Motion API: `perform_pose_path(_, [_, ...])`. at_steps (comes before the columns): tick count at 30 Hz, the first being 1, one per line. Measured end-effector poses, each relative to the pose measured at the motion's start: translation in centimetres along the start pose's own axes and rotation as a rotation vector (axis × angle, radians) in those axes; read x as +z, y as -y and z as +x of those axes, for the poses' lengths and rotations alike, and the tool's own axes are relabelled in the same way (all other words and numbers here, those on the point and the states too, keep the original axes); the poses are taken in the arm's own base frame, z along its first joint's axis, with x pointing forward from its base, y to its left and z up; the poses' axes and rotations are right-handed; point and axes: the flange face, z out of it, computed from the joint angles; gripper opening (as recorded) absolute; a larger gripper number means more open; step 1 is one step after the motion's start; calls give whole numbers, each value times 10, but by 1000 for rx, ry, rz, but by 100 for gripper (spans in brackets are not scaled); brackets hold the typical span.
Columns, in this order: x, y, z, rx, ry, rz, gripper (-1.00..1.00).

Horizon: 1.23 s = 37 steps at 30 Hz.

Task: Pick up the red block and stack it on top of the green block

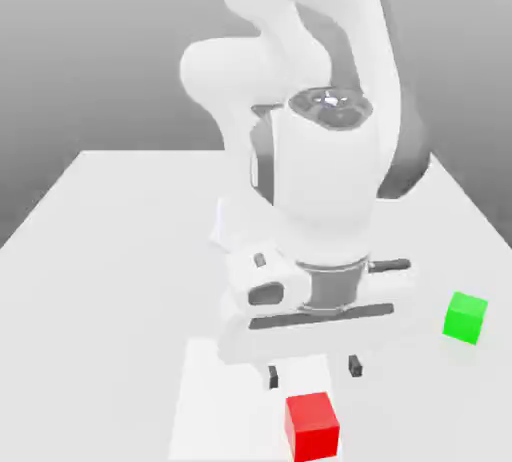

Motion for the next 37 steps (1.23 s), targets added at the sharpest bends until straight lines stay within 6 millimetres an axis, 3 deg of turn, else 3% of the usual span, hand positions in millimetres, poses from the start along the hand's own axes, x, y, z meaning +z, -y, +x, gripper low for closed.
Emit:
perform_pose_path(2, [27, 0, -1, -1, 3, -2, 0])
perform_pose_path(3, [38, -1, -1, -1, 3, -2, -100])
perform_pose_path(10, [39, -1, -2, -1, 3, -3, -100])
perform_pose_path(15, [-15, 2, -6, -19, 4, -2, -100])
perform_pose_path(21, [-40, 69, -127, -511, 14, 11, -100])
perform_pose_path(24, [-48, 94, -214, -823, 14, 11, -100])
perform_pose_path(29, [-52, 95, -344, -1303, 6, 1, -100])
perform_pose_path(30, [-44, 95, -359, -1348, 5, 0, -100])
perform_pose_path(31, [-35, 94, -337, -1299, 4, 0, -100])
perform_pose_path(32, [-24, 94, -327, -1278, 4, -1, -100])
perform_pose_path(34, [-2, 92, -322, -1267, 4, -2, -100])
perform_pose_path(35, [4, 91, -321, -1266, 4, -1, 100])
perform_pose_path(37, [4, 91, -321, -1266, 4, -1, 100])
